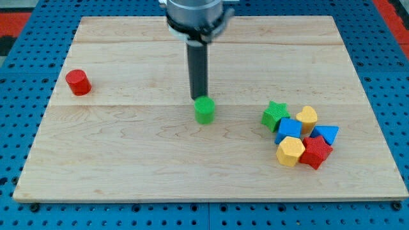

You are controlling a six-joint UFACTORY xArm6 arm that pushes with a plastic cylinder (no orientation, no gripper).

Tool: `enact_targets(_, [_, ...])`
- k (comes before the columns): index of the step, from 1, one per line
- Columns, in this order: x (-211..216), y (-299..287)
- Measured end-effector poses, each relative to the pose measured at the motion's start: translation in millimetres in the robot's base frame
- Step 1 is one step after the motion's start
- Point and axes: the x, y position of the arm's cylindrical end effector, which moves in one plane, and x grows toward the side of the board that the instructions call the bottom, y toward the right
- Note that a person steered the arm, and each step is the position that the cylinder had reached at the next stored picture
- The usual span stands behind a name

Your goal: Put the green circle vertically below the green star

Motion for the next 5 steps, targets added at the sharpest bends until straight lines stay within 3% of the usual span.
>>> enact_targets(1, [36.3,10.1])
enact_targets(2, [19.5,-31.3])
enact_targets(3, [62.8,-33.2])
enact_targets(4, [73.8,-33.2])
enact_targets(5, [80.7,11.1])
